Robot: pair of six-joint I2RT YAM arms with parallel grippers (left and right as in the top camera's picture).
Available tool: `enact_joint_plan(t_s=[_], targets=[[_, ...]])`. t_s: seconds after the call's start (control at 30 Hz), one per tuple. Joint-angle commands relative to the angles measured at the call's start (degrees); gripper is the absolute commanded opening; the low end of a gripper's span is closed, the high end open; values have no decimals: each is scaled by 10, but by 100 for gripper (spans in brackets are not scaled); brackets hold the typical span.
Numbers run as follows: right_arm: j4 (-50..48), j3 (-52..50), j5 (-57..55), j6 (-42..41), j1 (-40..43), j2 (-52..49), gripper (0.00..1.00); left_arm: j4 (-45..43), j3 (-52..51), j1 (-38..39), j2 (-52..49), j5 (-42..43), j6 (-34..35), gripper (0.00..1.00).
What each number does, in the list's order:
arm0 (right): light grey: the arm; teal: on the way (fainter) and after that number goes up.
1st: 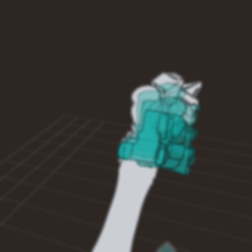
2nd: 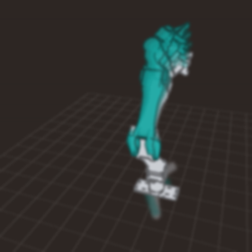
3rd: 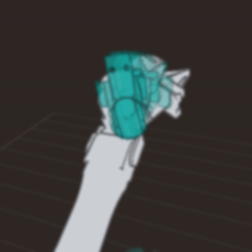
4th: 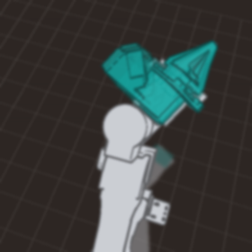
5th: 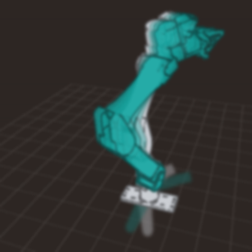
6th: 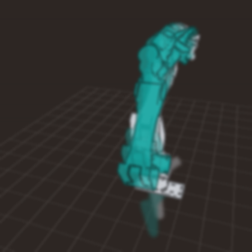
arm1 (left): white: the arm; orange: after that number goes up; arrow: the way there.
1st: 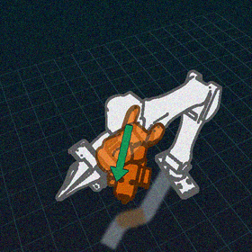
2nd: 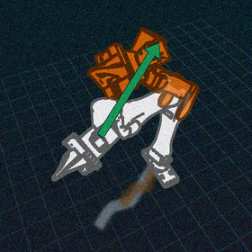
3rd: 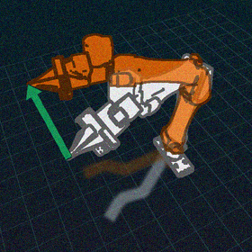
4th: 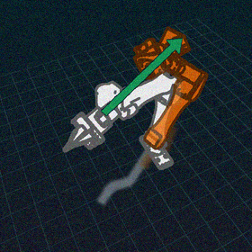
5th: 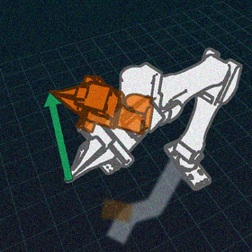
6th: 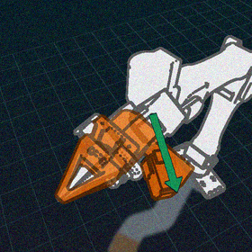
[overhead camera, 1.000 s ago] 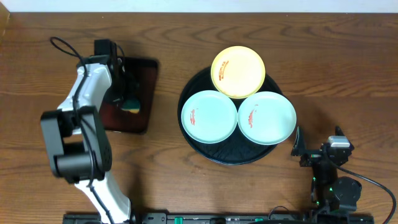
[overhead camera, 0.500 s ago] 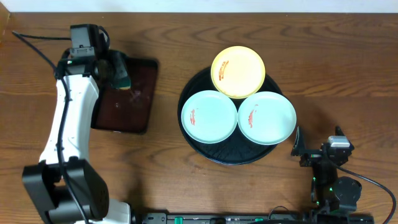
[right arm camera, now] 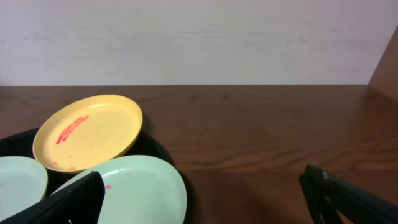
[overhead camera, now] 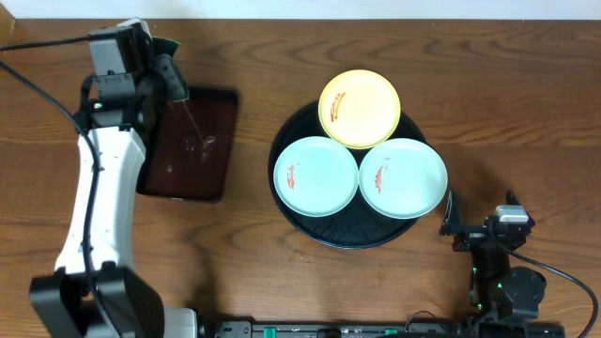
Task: Clean dirty plates on tray and stack at the side
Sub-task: 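Grasp the green sponge with the left gripper and lift it, then move the sponge with the left gripper onto the left pale green plate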
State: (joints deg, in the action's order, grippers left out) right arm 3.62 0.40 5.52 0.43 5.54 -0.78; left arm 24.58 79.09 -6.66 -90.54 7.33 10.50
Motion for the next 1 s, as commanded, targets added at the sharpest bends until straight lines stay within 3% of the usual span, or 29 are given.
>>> enact_joint_plan(t_s=[0.0, 0.1, 0.2, 0.47, 0.63, 0.7, 0.83, 0.97], targets=[[3, -1, -1, -8, 2, 2, 99, -20, -30, -11, -66, -5, 32, 7], [3, -1, -1, -8, 2, 2, 99, -15, -30, -29, -93, -4, 92, 7], [3, -1, -1, -8, 2, 2, 99, -13, -30, -46, -98, 15, 106, 7], [3, -1, -1, -8, 2, 2, 99, -41, -30, -90, -18, 193, 106, 7], [3, -1, -1, -8, 2, 2, 99, -15, -30, -86, 16, 183, 86, 8], [3, -1, -1, -8, 2, 2, 99, -3, -44, -74, -1, 132, 41, 8], [3, -1, -1, -8, 2, 2, 99, -15, -87, -61, -78, 42, 29, 8], [3, -1, -1, -8, 2, 2, 99, -13, -79, -71, -62, 42, 16, 8]])
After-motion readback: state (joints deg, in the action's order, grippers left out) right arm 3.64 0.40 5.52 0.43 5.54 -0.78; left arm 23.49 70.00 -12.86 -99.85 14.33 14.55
